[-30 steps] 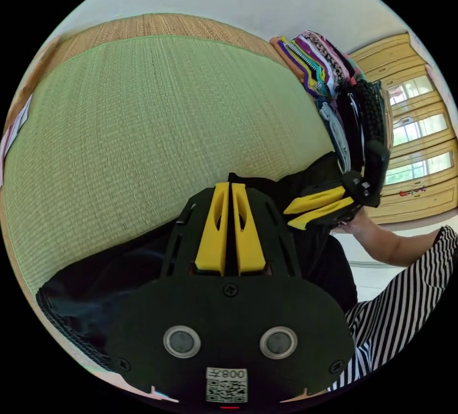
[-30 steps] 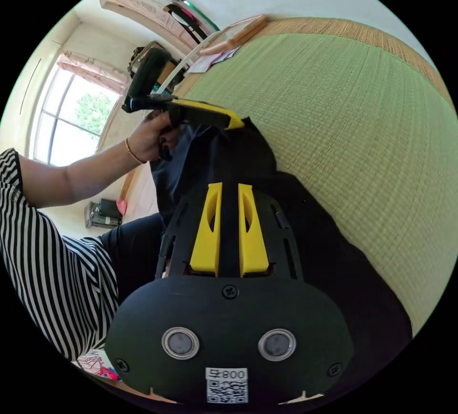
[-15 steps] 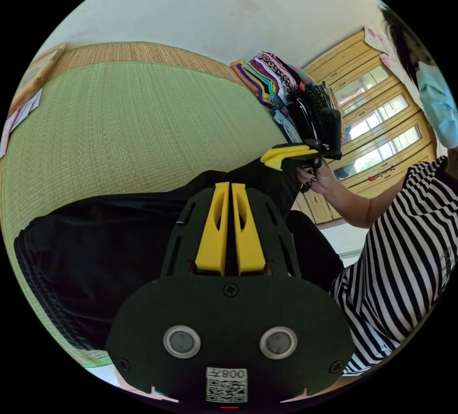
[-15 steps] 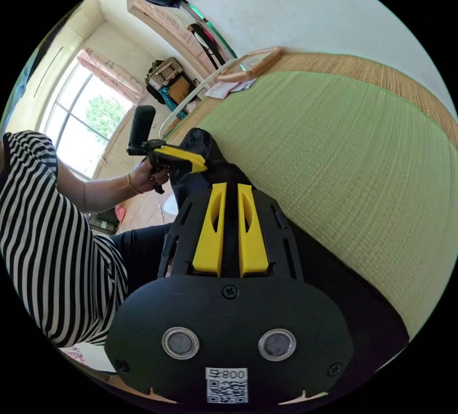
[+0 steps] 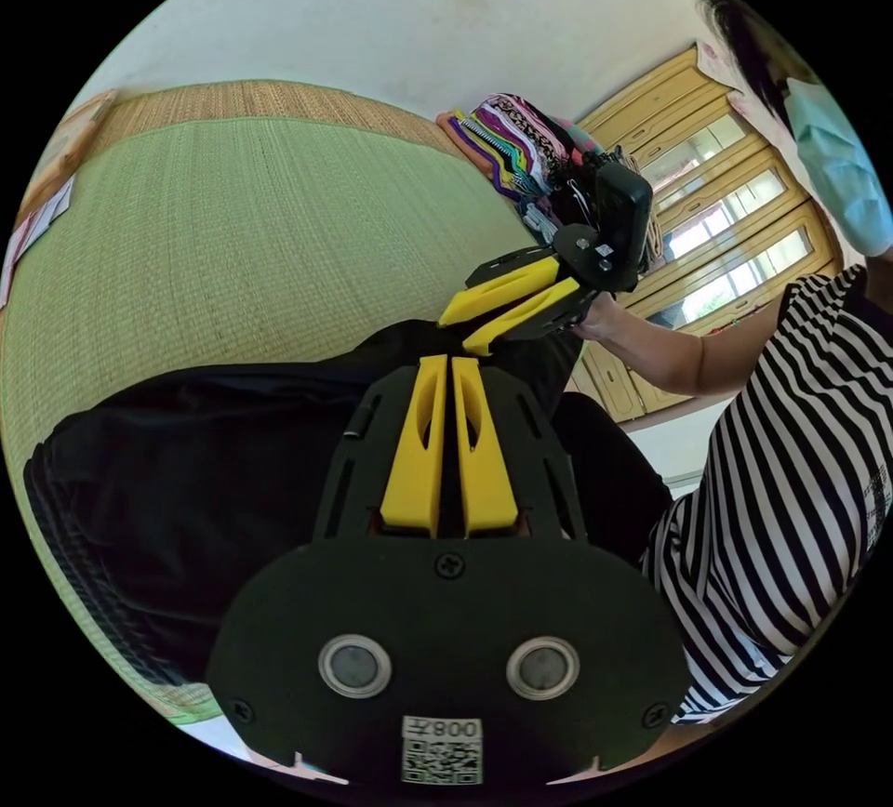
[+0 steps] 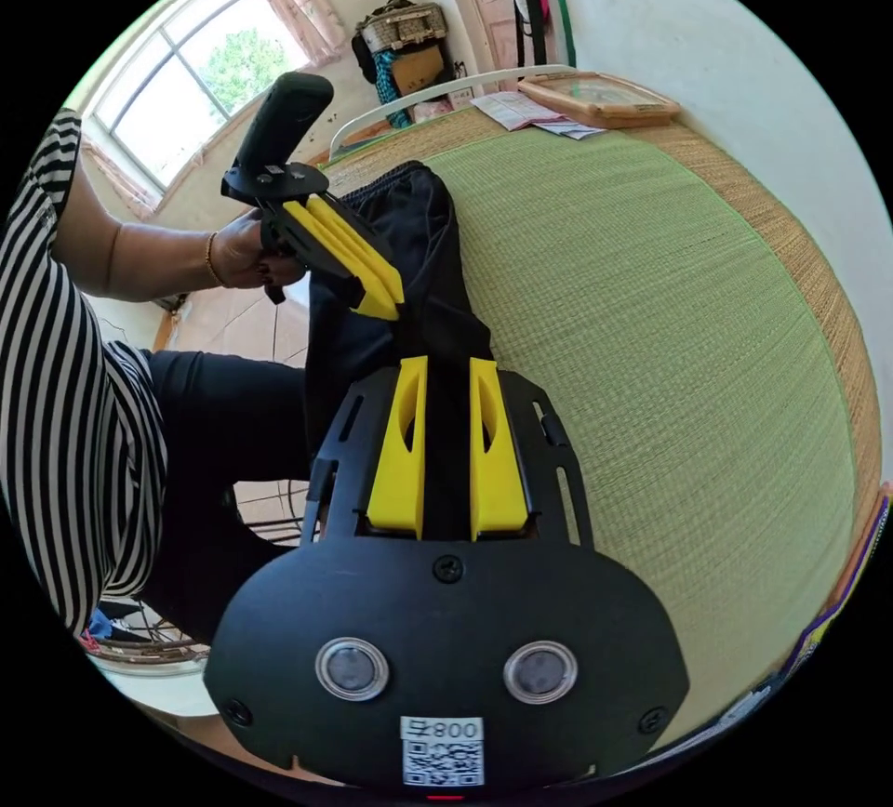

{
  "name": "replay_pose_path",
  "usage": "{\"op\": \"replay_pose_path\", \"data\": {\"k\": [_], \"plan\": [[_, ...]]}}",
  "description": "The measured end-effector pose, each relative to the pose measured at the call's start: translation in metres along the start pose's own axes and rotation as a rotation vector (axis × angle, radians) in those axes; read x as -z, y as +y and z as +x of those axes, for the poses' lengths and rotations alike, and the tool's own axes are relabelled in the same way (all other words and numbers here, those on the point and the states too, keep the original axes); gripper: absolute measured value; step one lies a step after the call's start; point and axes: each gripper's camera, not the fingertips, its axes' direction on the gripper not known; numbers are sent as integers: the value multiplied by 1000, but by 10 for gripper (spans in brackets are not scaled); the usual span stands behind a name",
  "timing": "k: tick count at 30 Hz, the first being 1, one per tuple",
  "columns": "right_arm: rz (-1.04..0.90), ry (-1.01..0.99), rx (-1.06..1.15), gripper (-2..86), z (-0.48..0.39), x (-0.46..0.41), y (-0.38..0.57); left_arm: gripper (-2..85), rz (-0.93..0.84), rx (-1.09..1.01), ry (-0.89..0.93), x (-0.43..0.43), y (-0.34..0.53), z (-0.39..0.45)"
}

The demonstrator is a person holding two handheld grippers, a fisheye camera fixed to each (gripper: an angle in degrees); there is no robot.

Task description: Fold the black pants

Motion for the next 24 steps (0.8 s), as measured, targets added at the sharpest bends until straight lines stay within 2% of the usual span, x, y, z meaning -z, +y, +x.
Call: {"op": "replay_pose_path", "data": {"k": [8,13,19,24], "plan": [[-18,49,58,69,7,-19,-20,8,0,8,4,6,4,-10],[3,69,57,30,18,-22,-24,7,15,22,-6,11,5,-16],[98,39,-79,7,61,-6,-30,3,40,145,-117,24,12,-41],[184,-69,-271,4,121,7,-26,1,-70,244,-233,15,22,-66]]}}
